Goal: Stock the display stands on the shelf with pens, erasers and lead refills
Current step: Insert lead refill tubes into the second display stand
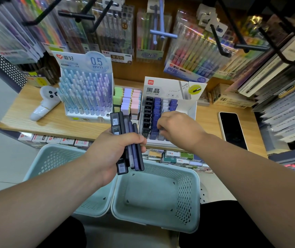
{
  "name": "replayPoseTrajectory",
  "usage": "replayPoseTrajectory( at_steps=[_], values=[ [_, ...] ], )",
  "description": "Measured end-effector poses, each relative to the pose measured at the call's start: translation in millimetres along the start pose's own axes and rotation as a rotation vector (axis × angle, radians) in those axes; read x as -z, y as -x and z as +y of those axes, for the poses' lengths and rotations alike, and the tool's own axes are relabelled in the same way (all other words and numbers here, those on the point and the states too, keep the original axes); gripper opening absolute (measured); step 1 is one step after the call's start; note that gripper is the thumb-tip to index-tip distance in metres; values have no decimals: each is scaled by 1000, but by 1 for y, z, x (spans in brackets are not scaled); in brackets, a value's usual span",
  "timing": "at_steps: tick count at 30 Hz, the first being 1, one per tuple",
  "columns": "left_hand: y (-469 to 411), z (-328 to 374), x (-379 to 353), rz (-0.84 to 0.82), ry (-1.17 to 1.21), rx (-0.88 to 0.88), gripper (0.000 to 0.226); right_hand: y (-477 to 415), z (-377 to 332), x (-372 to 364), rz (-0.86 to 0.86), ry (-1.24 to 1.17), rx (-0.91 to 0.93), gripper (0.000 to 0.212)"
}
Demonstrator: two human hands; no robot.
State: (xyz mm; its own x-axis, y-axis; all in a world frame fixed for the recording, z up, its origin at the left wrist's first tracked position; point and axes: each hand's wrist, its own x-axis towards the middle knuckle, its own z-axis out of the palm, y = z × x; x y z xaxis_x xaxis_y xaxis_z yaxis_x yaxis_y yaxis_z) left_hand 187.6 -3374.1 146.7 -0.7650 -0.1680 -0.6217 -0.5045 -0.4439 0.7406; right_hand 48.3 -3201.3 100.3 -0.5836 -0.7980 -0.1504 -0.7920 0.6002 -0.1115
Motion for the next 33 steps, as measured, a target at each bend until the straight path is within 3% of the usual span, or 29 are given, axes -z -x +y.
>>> replayPoseTrajectory(
  at_steps=[3,6,9,16,20,21,29,33],
  values=[
    [2,2,-2,-12,16,9,16,0,-2,12,78,-143,-115,23],
    [5,5,-4,-60,32,8,15,1,-18,40,274,-621,-265,23],
    [8,7,-8,-135,21,-1,13,6,-41,67,110,-1101,-343,29],
    [11,8,-12,-202,38,-9,15,15,-47,71,-52,-1199,-305,27],
    [13,6,-14,-183,30,14,19,18,-43,72,-122,-1185,-303,3],
    [13,6,-15,-180,30,20,20,18,-43,72,-125,-1187,-311,5],
    [9,3,-14,-151,-16,45,23,17,-27,75,57,-1400,-430,18],
    [8,5,-14,-153,7,56,17,15,-25,78,52,-1614,-435,19]
  ],
)
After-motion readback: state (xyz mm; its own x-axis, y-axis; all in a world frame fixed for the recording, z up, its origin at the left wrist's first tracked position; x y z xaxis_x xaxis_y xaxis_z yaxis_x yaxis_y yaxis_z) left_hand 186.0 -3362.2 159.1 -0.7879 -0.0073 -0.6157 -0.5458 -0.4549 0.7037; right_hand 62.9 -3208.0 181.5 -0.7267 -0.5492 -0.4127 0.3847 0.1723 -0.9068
